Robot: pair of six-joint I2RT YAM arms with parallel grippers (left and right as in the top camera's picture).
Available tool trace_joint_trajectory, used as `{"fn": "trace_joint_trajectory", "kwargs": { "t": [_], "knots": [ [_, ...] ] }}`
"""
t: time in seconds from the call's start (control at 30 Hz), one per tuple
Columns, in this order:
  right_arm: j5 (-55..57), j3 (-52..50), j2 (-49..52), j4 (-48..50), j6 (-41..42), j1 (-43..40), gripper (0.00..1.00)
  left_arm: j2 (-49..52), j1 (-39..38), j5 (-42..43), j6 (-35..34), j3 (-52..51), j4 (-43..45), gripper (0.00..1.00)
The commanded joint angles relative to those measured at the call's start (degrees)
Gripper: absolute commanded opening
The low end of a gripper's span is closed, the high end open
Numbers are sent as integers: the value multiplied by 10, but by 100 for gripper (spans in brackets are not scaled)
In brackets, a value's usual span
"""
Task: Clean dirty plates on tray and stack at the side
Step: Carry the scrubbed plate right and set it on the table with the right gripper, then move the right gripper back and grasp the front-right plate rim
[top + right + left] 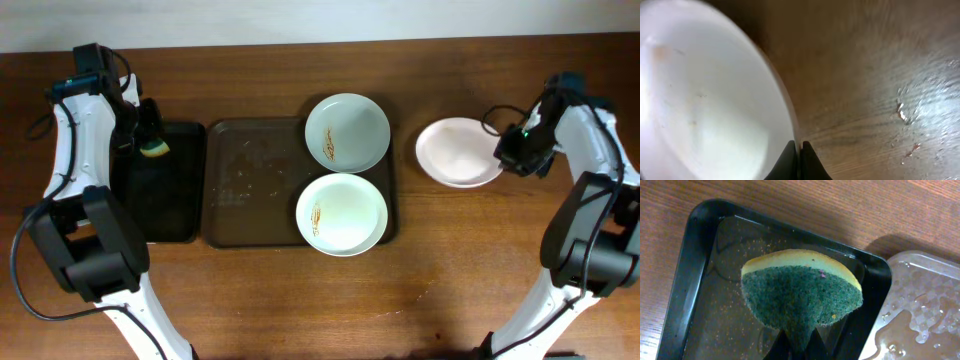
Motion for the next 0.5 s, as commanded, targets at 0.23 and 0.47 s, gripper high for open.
{"fn": "trace_joint_trajectory", "kwargs": {
  "t": [0.23, 0.47],
  "knots": [
    [-172, 26, -71, -9, -28, 49, 38, -19, 0, 0, -8, 9, 6, 1],
    [-99, -9, -83, -13, 24, 250, 38, -19, -2, 0, -8, 9, 5, 1]
  ]
}}
